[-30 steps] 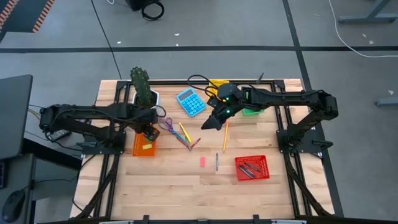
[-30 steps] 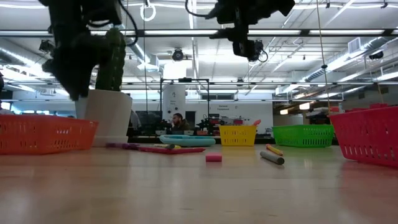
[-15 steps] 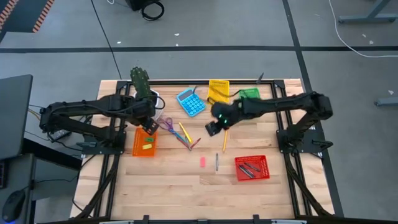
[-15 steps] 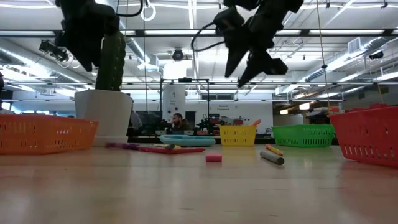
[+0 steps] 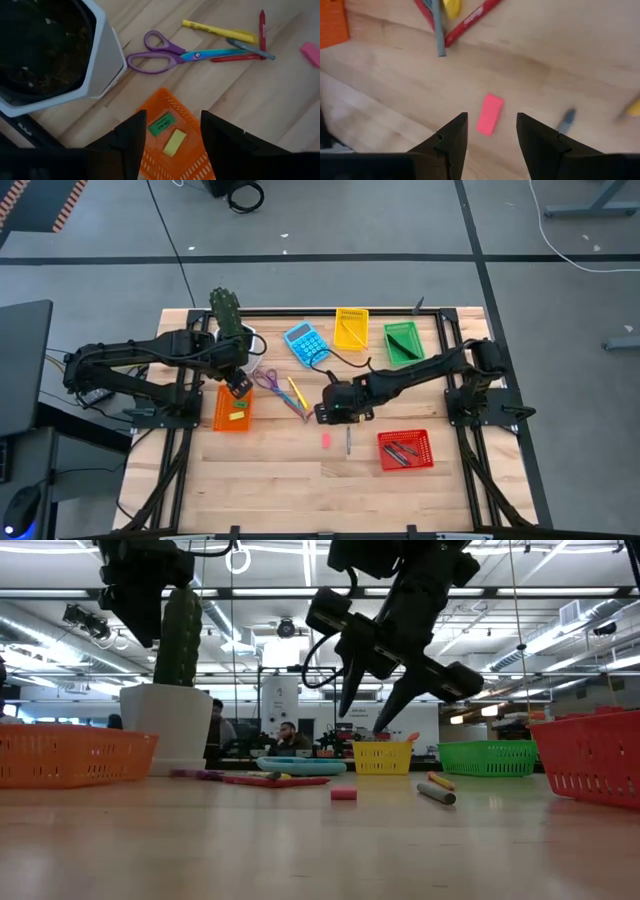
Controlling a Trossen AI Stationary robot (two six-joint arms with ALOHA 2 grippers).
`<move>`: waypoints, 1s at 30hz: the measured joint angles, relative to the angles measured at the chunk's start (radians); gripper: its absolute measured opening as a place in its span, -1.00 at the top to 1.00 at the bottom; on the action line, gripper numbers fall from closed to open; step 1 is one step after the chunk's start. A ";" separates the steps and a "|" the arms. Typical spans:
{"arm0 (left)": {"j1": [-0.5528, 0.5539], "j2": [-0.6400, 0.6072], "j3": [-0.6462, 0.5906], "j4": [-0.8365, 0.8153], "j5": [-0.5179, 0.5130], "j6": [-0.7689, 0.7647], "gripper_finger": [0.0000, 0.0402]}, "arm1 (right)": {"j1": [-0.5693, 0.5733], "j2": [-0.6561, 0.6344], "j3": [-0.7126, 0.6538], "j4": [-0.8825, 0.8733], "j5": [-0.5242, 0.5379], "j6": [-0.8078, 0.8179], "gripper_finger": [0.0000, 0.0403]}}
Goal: Sort crayons/erasers/pens/pencils in bins
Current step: Put the pink eraser into the orange bin
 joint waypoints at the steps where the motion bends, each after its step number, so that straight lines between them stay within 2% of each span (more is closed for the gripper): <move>1: 0.000 0.000 0.000 0.000 0.000 0.011 0.04 | 0.005 0.004 0.000 0.007 0.000 0.018 0.13; 15: 0.000 0.000 0.000 0.025 0.023 0.046 0.02 | 0.093 0.096 0.001 0.157 0.046 0.232 0.13; 30: 0.000 -0.001 0.002 0.029 0.050 0.070 0.04 | 0.116 0.158 0.001 0.155 0.089 0.285 0.13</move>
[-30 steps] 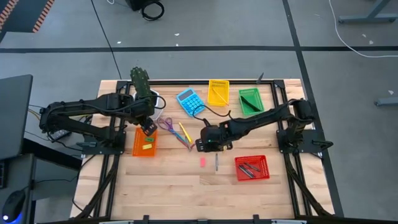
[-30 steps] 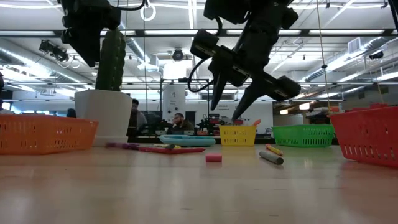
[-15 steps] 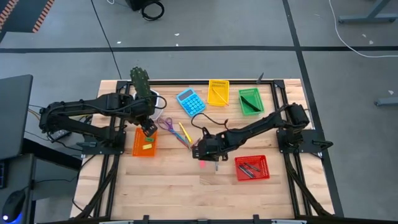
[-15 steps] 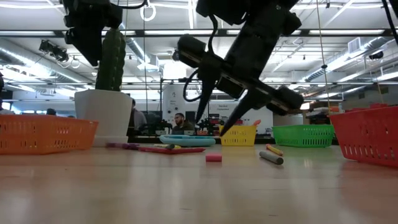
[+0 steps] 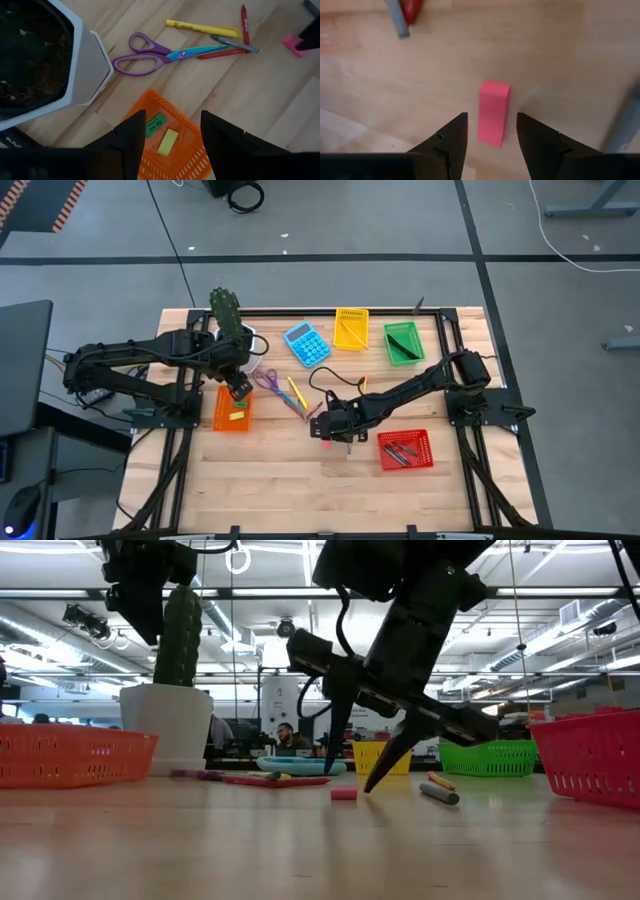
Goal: Sort crayons/erasers/pens/pencils in bins
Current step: Put the pink eraser into the orange bin
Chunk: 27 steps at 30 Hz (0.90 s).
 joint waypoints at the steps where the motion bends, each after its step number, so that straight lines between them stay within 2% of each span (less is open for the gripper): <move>1: 0.000 0.000 0.000 0.002 0.002 0.000 0.05 | 0.003 0.000 0.000 0.001 0.021 -0.001 0.13; 5: 0.000 0.000 0.000 0.002 0.015 0.001 0.09 | 0.017 -0.001 0.000 0.006 0.092 0.004 0.13; 10: 0.000 0.000 0.000 -0.004 0.015 0.008 0.12 | 0.026 -0.003 0.000 0.021 0.096 -0.031 0.13; 15: 0.000 0.000 0.000 -0.017 0.031 0.009 0.11 | 0.039 -0.032 0.000 0.064 0.051 -0.235 0.13; 18: 0.000 0.000 0.000 -0.016 0.038 0.011 0.12 | 0.045 -0.051 0.014 0.081 0.050 -0.413 0.13; 21: 0.000 0.000 0.000 -0.010 0.038 0.011 0.13 | 0.041 -0.052 0.060 0.082 0.053 -0.609 0.13; 25: 0.000 0.000 0.000 -0.003 0.038 -0.004 0.12 | 0.019 -0.050 0.125 0.070 0.026 -0.746 0.13; 27: 0.000 0.000 0.000 -0.003 0.037 -0.014 0.12 | 0.003 -0.047 0.185 0.000 0.029 -0.814 0.13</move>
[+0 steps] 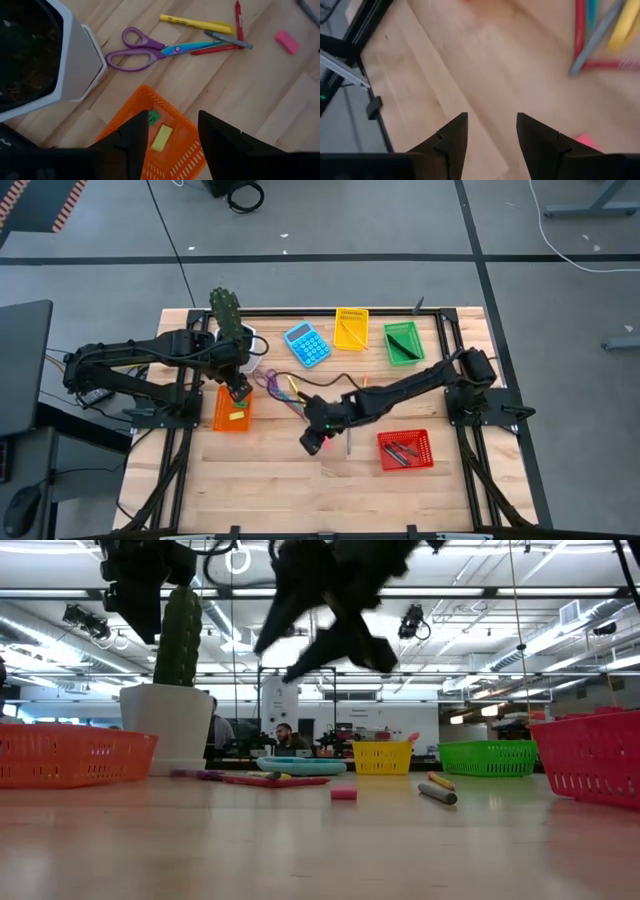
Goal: Sort crayons/erasers/pens/pencils in bins
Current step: Put the pink eraser into the orange bin
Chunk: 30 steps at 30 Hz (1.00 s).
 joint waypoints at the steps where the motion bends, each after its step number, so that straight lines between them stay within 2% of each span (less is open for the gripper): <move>1: 0.000 0.000 0.000 0.000 0.000 -0.006 0.12 | -0.008 0.000 0.041 -0.047 0.009 -0.032 0.13; 7: 0.000 0.000 0.000 -0.003 0.007 -0.005 0.14 | -0.060 0.000 0.290 -0.293 0.126 -0.264 0.13; 11: 0.000 0.000 0.000 -0.003 0.007 -0.005 0.13 | -0.086 -0.003 0.368 -0.353 0.174 -0.298 0.13; 16: 0.000 -0.002 0.000 -0.003 0.007 -0.006 0.11 | -0.102 0.019 0.369 -0.346 0.168 -0.269 0.13; 23: 0.000 -0.048 0.000 -0.008 0.008 -0.038 0.14 | -0.070 0.141 0.432 -0.333 0.085 -0.246 0.13; 30: 0.000 -0.100 0.000 -0.017 0.007 -0.065 0.12 | -0.046 0.281 0.604 -0.529 0.062 -0.266 0.13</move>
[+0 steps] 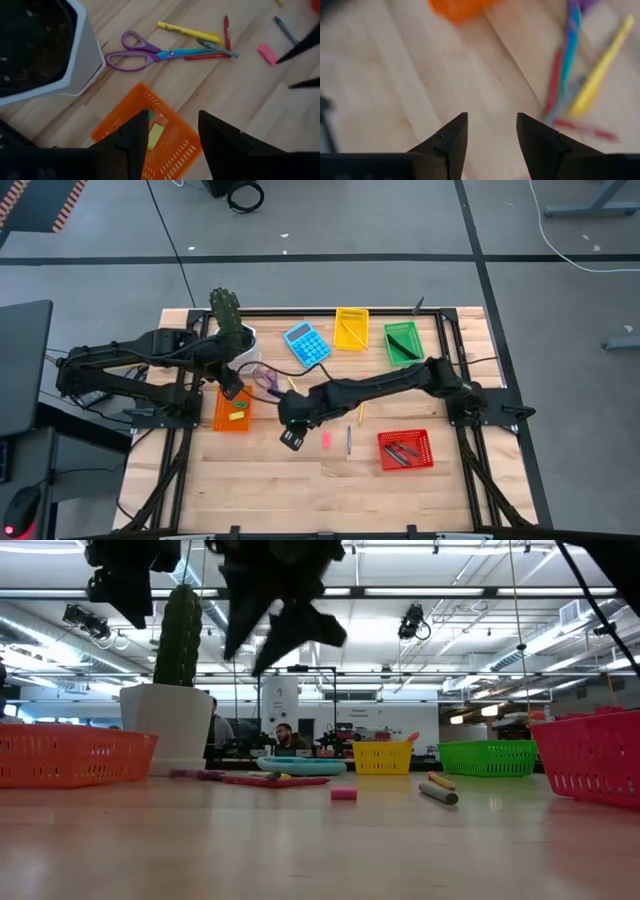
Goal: Sort crayons/erasers/pens/pencils in bins
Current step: Put the pink eraser into the orange bin
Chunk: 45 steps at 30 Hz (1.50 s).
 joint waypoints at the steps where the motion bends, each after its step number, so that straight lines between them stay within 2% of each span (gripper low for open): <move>1: 0.000 -0.005 0.000 0.003 0.000 -0.001 0.12 | 0.002 0.015 0.007 -0.035 -0.004 0.012 0.13; 4: 0.000 -0.017 0.000 0.003 0.000 -0.015 0.12 | 0.008 0.038 0.001 -0.116 -0.025 0.110 0.13; 9: 0.000 -0.032 0.000 0.002 0.000 -0.044 0.14 | 0.009 0.086 -0.001 -0.264 -0.128 0.366 0.13; 16: 0.000 -0.030 0.000 0.003 0.000 -0.045 0.12 | 0.012 0.157 -0.003 -0.284 -0.198 0.686 0.13; 19: 0.000 -0.031 0.000 0.003 0.000 -0.044 0.13 | 0.013 0.154 -0.003 -0.280 -0.201 0.761 0.13; 30: -0.014 -0.031 0.000 -0.001 0.015 -0.042 0.12 | 0.015 0.151 -0.024 -0.280 -0.179 0.844 0.13; 37: -0.051 -0.031 0.000 -0.002 0.015 -0.053 0.14 | 0.015 0.149 -0.096 -0.243 -0.213 0.862 0.13; 45: -0.061 -0.031 0.000 -0.002 0.015 -0.053 0.13 | 0.015 0.148 -0.102 -0.233 -0.210 0.868 0.14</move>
